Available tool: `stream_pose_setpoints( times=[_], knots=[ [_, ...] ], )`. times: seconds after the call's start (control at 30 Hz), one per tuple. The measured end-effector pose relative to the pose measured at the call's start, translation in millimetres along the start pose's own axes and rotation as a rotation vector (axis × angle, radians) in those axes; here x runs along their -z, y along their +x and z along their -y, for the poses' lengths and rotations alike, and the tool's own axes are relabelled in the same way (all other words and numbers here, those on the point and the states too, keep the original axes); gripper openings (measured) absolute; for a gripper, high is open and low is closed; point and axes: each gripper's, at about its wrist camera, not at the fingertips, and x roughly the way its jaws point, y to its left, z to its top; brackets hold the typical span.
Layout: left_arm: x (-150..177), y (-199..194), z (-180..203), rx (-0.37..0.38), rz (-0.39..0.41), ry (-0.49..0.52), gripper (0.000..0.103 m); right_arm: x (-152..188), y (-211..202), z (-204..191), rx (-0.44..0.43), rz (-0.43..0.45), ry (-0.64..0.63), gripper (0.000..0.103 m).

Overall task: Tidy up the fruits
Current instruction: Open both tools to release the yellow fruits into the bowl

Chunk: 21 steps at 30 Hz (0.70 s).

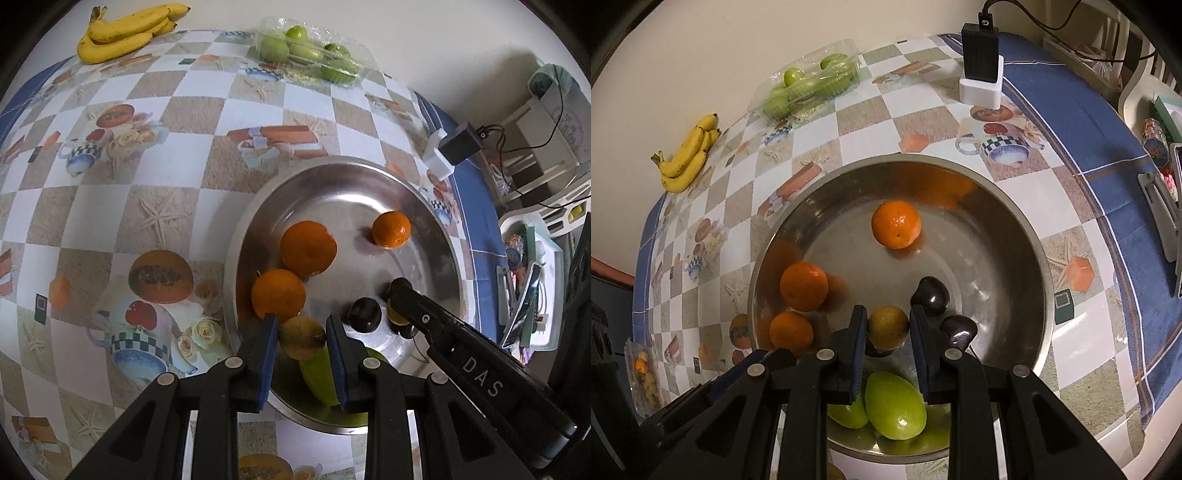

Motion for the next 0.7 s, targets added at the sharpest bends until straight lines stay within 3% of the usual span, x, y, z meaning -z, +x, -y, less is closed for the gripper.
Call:
stream_pose_setpoints(
  times=[0.3, 0.43, 0.7],
  knots=[
    [-2, 2, -1, 0.001, -0.013, 0.006, 0.030, -1, 2, 0, 0.014, -0.012, 0.008, 0.025],
    [-2, 2, 0, 0.003, -0.010, 0.006, 0.041, -1, 1, 2, 0.011, -0.010, 0.018, 0.031],
    [-6, -10, -3, 0.008, 0.038, -0.011, 0.041, -4, -10, 2, 0.010, 0.024, 0.022, 0.031]
  ],
)
